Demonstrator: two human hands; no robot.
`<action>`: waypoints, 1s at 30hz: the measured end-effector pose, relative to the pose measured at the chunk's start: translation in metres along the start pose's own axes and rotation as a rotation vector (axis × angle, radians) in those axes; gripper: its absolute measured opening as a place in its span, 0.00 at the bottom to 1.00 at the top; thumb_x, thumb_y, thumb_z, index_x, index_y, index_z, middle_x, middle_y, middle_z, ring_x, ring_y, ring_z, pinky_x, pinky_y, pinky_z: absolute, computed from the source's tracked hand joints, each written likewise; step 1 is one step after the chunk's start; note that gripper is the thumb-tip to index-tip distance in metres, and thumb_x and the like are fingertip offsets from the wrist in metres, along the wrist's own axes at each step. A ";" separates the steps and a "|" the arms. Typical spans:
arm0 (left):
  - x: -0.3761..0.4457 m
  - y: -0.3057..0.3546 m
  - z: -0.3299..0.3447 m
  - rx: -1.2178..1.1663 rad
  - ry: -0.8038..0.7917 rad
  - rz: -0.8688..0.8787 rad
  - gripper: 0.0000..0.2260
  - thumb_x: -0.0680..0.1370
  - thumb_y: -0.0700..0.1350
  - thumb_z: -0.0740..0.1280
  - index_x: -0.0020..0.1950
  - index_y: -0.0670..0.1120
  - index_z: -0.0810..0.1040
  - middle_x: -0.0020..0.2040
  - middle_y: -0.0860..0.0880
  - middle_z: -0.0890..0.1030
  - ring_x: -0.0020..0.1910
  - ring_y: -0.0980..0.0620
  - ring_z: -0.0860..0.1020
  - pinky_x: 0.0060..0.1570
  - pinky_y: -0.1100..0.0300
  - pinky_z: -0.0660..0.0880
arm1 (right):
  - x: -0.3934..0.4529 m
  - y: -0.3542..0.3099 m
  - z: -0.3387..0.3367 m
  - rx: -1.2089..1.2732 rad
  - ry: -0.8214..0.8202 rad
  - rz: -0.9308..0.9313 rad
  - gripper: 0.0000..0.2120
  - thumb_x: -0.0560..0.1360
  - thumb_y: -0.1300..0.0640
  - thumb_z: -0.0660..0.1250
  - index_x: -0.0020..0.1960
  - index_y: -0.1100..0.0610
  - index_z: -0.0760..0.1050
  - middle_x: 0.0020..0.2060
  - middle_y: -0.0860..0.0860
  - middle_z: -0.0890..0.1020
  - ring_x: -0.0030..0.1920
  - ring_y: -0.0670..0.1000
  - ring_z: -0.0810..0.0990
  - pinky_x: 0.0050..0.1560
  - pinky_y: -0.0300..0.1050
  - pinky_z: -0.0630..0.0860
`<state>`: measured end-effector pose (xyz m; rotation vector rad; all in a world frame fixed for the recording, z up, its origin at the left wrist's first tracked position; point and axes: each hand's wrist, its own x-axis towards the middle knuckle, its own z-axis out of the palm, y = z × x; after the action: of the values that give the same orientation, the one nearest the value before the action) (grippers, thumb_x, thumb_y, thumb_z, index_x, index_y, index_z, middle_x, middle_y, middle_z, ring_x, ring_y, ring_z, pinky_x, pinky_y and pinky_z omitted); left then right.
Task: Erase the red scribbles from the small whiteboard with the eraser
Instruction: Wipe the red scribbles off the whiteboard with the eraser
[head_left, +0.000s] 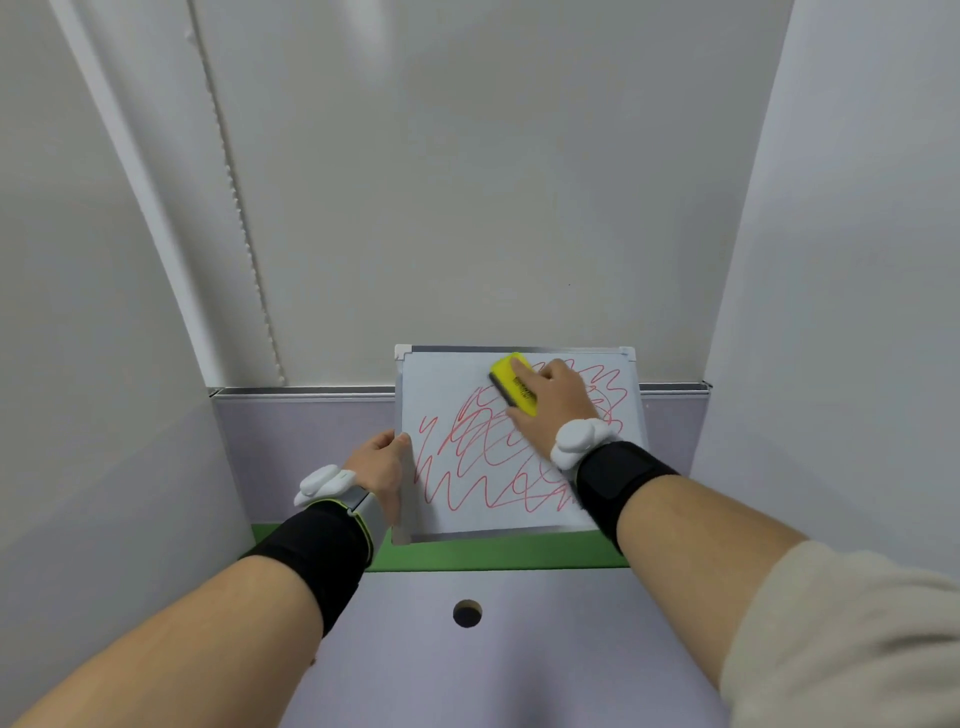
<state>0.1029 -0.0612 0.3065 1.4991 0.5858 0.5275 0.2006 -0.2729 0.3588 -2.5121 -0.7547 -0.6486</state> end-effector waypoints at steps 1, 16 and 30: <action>0.001 -0.001 -0.001 0.002 0.007 0.006 0.12 0.80 0.45 0.67 0.38 0.55 0.82 0.38 0.52 0.86 0.43 0.43 0.81 0.61 0.40 0.81 | 0.002 0.012 -0.006 -0.008 0.005 0.085 0.32 0.75 0.45 0.66 0.75 0.48 0.59 0.56 0.57 0.70 0.56 0.59 0.70 0.60 0.50 0.71; 0.014 -0.007 -0.013 -0.076 0.052 0.033 0.07 0.81 0.42 0.66 0.48 0.50 0.82 0.25 0.61 0.82 0.20 0.63 0.77 0.20 0.70 0.72 | 0.004 0.041 -0.028 -0.112 0.026 0.241 0.31 0.75 0.46 0.66 0.75 0.48 0.60 0.58 0.60 0.71 0.58 0.63 0.70 0.62 0.53 0.71; 0.019 -0.008 -0.011 -0.094 -0.001 0.029 0.13 0.83 0.43 0.64 0.63 0.41 0.83 0.53 0.42 0.85 0.48 0.43 0.82 0.56 0.50 0.78 | -0.002 0.053 -0.029 -0.090 0.049 0.204 0.30 0.76 0.43 0.65 0.74 0.49 0.62 0.57 0.59 0.71 0.58 0.62 0.69 0.62 0.52 0.70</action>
<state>0.1098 -0.0403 0.2981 1.4211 0.5317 0.5692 0.2218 -0.3291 0.3667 -2.5994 -0.4531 -0.6825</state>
